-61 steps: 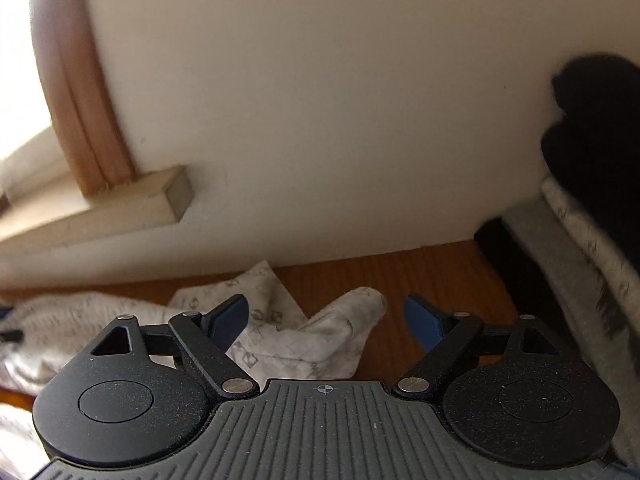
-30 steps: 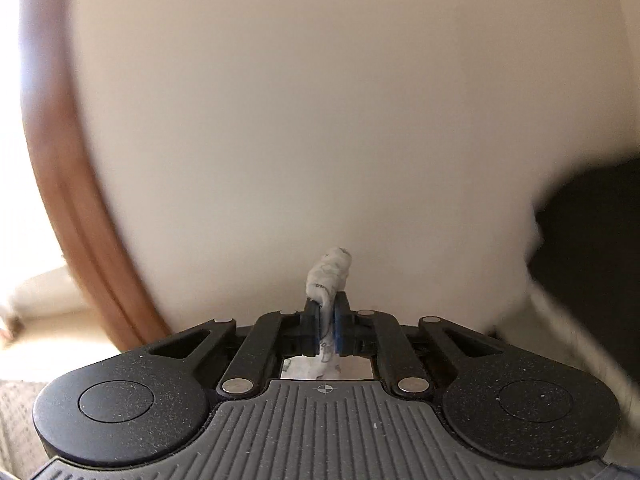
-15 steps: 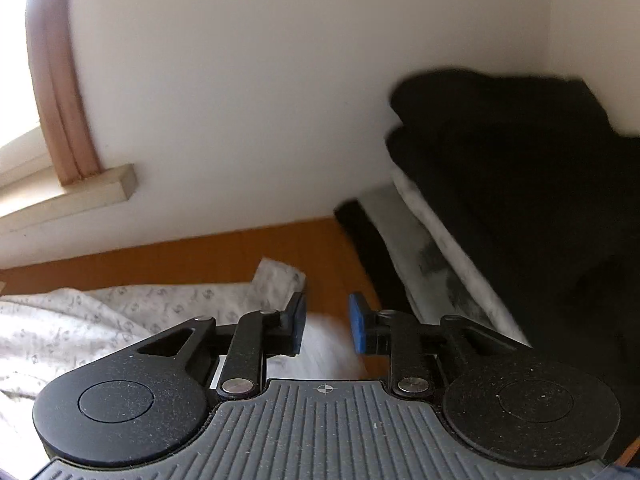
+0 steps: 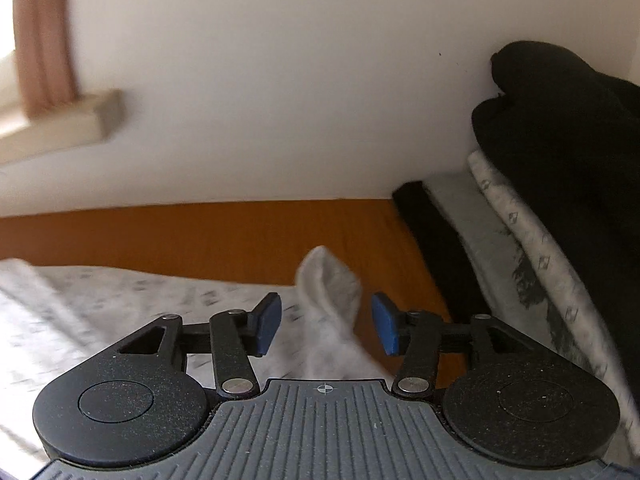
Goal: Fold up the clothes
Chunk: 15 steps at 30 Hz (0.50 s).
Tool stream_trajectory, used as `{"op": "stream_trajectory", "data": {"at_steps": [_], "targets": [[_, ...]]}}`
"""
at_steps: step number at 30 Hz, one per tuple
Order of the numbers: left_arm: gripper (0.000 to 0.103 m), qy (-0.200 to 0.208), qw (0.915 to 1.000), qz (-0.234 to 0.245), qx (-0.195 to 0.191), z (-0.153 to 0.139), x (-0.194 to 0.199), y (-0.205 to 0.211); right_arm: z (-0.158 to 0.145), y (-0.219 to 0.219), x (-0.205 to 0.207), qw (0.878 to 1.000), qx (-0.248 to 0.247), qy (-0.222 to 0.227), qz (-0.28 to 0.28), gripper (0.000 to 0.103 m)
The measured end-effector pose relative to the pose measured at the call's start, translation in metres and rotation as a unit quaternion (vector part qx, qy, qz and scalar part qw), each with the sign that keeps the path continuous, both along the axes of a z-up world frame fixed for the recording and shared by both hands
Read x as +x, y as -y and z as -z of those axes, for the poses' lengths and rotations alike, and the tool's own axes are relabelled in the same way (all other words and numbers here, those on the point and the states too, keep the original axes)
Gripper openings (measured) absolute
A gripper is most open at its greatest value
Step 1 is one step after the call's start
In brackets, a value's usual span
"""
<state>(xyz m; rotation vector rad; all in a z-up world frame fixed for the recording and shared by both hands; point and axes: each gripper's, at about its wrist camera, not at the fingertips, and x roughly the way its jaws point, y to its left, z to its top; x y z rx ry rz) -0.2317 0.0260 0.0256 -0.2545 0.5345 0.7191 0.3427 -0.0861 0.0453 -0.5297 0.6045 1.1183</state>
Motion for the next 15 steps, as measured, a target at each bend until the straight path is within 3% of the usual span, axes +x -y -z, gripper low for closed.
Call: {"op": "stream_trajectory", "data": {"at_steps": [5, 6, 8, 9, 11, 15], "targets": [[0.031, 0.031, 0.9995, -0.003, -0.006, 0.004, -0.01, -0.004, 0.008, -0.014, 0.019, 1.0, -0.011, -0.018, 0.015, 0.059], [0.031, 0.038, 0.9993, -0.002, -0.006, 0.004, -0.013, -0.004, 0.007, -0.016, 0.022, 0.999, -0.008, -0.029, 0.012, 0.055], [0.033, 0.049, 0.9988, 0.001, -0.008, 0.004, -0.017, -0.006, 0.004, -0.02, 0.027, 0.999, -0.01, -0.044, 0.004, 0.02], [0.033, 0.054, 0.9985, 0.003, -0.011, 0.004, -0.019, -0.006, 0.003, -0.024, 0.028, 0.999, -0.015, -0.049, -0.002, 0.008], [0.033, 0.064, 0.9979, 0.005, -0.011, 0.003, -0.021, -0.007, -0.007, -0.03, 0.025, 1.0, -0.008, -0.011, 0.001, 0.007], [0.033, 0.086, 0.9962, 0.01, -0.011, 0.0, -0.025, -0.007, -0.051, -0.03, 0.039, 0.993, 0.098, 0.023, 0.059, 0.007]]}}
